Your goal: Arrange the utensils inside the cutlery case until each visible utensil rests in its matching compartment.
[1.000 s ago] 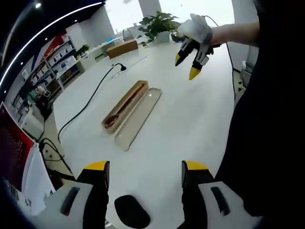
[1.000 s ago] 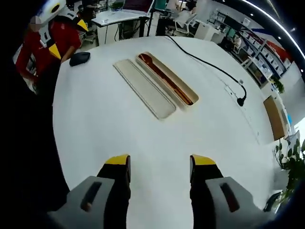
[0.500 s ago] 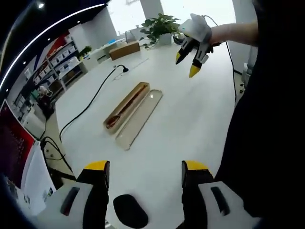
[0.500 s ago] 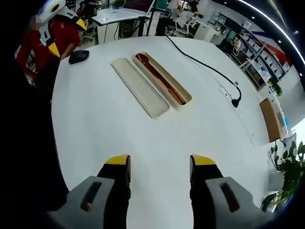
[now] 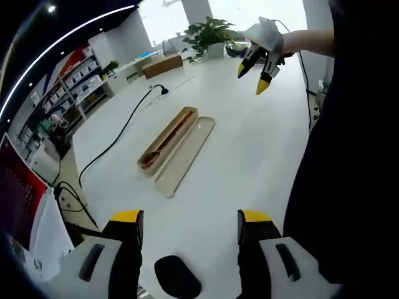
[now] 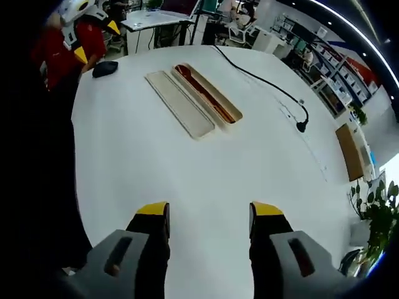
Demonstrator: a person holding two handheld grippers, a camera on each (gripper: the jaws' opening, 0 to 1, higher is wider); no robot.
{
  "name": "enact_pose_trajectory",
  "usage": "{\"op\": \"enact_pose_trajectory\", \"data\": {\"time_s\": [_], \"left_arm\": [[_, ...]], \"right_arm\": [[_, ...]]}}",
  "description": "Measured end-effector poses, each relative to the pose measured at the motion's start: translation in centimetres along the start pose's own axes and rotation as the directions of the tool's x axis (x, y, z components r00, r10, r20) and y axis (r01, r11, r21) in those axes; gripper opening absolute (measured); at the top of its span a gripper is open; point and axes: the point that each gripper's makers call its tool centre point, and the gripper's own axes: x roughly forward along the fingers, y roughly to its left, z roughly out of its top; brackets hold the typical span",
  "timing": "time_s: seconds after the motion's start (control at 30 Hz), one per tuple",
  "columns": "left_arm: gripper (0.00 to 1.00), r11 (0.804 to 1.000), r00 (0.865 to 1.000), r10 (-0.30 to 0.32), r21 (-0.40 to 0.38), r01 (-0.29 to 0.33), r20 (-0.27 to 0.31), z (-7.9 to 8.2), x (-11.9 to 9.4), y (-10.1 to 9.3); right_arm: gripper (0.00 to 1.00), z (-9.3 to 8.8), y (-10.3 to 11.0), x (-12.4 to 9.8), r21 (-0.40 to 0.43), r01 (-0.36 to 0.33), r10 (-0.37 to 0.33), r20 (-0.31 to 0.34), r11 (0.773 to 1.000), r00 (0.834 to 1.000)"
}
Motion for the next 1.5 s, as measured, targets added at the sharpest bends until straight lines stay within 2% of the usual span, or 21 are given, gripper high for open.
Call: {"op": "enact_pose_trajectory", "data": {"time_s": [0.1,0.17,0.2,0.33,0.5,0.6,0.7,0.83,1.0,1.27,1.5], "left_arm": [[0.63,1.0,1.0,-0.004,0.011,0.004,-0.007,0.0,0.3,0.2],[0.63,1.0,1.0,-0.001,0.002,0.001,0.009,0.1,0.6,0.5],[0.63,1.0,1.0,-0.001,-0.002,0.001,0.013,0.1,0.8,0.6],[0.63,1.0,0.999,0.001,-0.013,0.0,0.038,0.5,1.7,0.7],[0.63,1.0,0.998,-0.01,-0.019,0.011,0.067,0.9,2.2,0.9],[0.63,1.0,0.998,-0.008,-0.018,0.01,0.059,0.4,2.2,1.3],[0.63,0.999,0.998,-0.004,-0.031,0.006,0.059,0.2,2.1,1.6],[0.63,1.0,0.999,-0.011,-0.027,0.013,0.049,-0.1,2.3,1.5],[0.63,0.999,0.998,-0.03,-0.024,0.031,0.047,-0.1,2.9,1.4],[0.63,0.998,0.998,-0.057,-0.003,0.057,0.036,0.3,4.0,1.7],[0.62,0.998,0.997,-0.069,0.008,0.069,0.024,0.0,4.9,2.2]], "right_arm": [[0.5,0.4,0.6,1.1,0.0,-0.016,0.016,-0.007,1.0,1.0],[0.51,1.0,0.8,1.6,-0.05,-0.003,0.002,-0.027,0.999,1.0],[0.5,1.5,1.2,1.7,-0.076,-0.02,0.018,-0.025,0.997,1.0],[0.51,2.4,1.3,1.9,-0.059,-0.044,0.043,-0.018,0.997,0.999],[0.51,2.9,-0.2,1.7,-0.219,-0.068,0.05,-0.084,0.973,0.995],[0.51,3.5,-1.6,1.4,-0.191,-0.067,0.052,-0.081,0.979,0.995],[0.52,4.0,-2.0,1.6,-0.199,-0.066,0.052,-0.076,0.978,0.996],[0.52,4.6,-1.4,2.5,-0.208,-0.095,0.08,-0.079,0.973,0.994],[0.52,5.0,0.6,4.5,-0.274,-0.182,0.155,-0.119,0.944,0.981],[0.52,6.8,2.2,6.7,-0.322,-0.259,0.228,-0.132,0.911,0.965],[0.52,8.2,3.4,8.5,-0.388,-0.32,0.278,-0.161,0.864,0.947]]}}
